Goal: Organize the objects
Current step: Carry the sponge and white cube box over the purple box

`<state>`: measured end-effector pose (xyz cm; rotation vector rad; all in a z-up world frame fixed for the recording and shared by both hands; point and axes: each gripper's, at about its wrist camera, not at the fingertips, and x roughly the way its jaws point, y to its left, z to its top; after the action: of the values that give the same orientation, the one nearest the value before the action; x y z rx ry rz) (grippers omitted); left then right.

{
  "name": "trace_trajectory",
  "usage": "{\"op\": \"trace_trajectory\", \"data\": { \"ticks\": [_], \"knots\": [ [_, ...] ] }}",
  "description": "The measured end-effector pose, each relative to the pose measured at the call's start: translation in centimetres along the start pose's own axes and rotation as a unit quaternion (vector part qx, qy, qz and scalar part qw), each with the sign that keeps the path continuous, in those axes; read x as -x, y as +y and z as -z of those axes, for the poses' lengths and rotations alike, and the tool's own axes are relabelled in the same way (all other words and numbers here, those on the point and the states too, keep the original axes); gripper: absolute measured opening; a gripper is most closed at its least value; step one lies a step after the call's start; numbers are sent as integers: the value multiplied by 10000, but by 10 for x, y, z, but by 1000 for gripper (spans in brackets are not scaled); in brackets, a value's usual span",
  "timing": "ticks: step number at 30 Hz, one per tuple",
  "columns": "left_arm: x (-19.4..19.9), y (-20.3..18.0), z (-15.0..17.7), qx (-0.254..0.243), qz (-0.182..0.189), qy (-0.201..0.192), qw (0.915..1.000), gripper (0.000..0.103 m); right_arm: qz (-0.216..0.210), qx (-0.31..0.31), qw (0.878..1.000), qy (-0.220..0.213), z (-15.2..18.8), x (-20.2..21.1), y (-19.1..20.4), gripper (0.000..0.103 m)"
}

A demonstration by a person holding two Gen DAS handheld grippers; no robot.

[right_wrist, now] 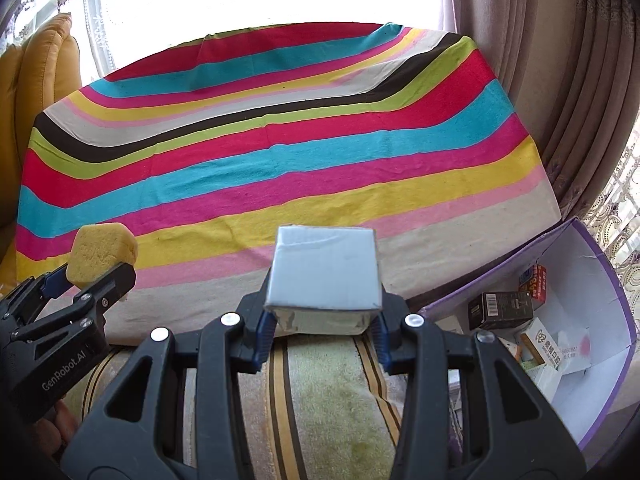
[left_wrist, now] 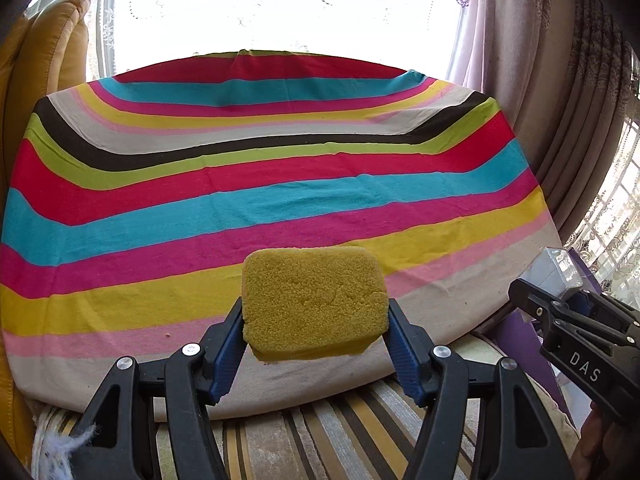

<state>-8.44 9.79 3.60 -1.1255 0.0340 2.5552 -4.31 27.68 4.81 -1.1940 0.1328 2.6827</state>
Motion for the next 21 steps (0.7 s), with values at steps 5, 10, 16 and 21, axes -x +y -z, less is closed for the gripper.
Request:
{"op": "trace_trajectory", "data": {
  "ticks": [5,10,16,21],
  "knots": [
    [0,-22,1,-237,246,66,9994,65,165,-26,9999,23,6,11,-24,45],
    [1,-46,2,-421,473,135,9979,65,350,-97,9993,79,14,19,-51,45],
    [1,-76,3,-718,651,183,9951,65,603,-219,9978,147,25,29,-86,45],
    [1,-96,4,-847,823,265,9926,65,789,-343,9961,210,35,37,-114,45]
  ]
}}
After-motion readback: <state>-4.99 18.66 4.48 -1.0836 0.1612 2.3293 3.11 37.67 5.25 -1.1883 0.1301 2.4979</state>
